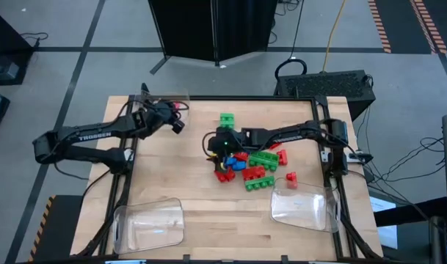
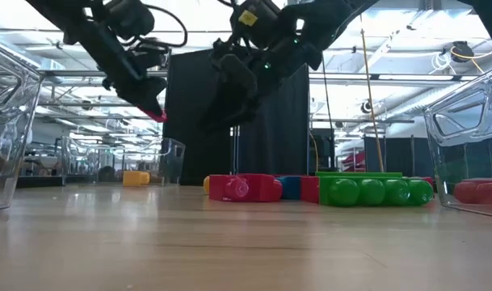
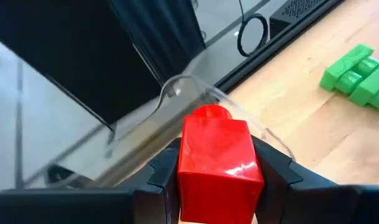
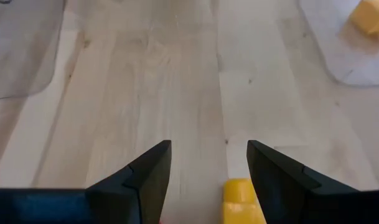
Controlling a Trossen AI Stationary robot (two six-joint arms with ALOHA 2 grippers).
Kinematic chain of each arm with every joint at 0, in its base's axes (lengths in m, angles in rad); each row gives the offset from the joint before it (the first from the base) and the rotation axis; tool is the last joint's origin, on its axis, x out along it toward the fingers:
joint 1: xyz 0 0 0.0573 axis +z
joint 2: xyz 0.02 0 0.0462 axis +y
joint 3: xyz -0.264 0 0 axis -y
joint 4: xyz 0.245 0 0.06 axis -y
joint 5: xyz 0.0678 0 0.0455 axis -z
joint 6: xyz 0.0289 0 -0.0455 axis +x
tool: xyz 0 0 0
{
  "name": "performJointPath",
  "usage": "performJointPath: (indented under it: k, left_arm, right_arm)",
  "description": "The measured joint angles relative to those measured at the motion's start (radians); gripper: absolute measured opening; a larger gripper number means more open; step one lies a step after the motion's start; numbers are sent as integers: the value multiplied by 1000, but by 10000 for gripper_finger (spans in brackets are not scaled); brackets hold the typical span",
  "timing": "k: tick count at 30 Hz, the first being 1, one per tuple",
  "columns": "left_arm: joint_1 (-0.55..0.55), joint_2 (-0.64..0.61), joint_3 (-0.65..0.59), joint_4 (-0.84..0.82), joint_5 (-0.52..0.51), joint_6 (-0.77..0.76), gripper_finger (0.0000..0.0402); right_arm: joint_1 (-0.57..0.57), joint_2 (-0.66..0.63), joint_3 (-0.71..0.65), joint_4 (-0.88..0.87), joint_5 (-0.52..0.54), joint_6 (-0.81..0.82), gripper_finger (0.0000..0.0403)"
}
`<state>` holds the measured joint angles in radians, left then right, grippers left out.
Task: Sort blocks by size
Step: Put the one-stud red game piece into the top transparent bin
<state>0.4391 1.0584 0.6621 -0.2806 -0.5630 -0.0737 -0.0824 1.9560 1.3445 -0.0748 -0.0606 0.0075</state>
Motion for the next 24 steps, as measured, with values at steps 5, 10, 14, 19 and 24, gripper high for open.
performJointPath:
  k: [5, 10, 14, 19, 24]
  left_arm:
    - [57, 1, 0, -1, 38, -79, 135]
    - [94, 2, -22, 1, 37, -145, 135]
    - [114, 2, -34, -11, 37, -190, 135]
    - [117, 2, -34, -19, 44, -199, 136]
    - [117, 2, -34, -18, 86, -178, 159]
  right_arm:
    - [47, 0, 0, 2, 160, -37, 199]
    - [74, 0, 0, 1, 300, -53, 199]
    - [74, 0, 0, 3, 289, -39, 199]
    - [74, 6, 0, -16, 289, -37, 199]
    - [84, 6, 0, -14, 295, -1, 199]
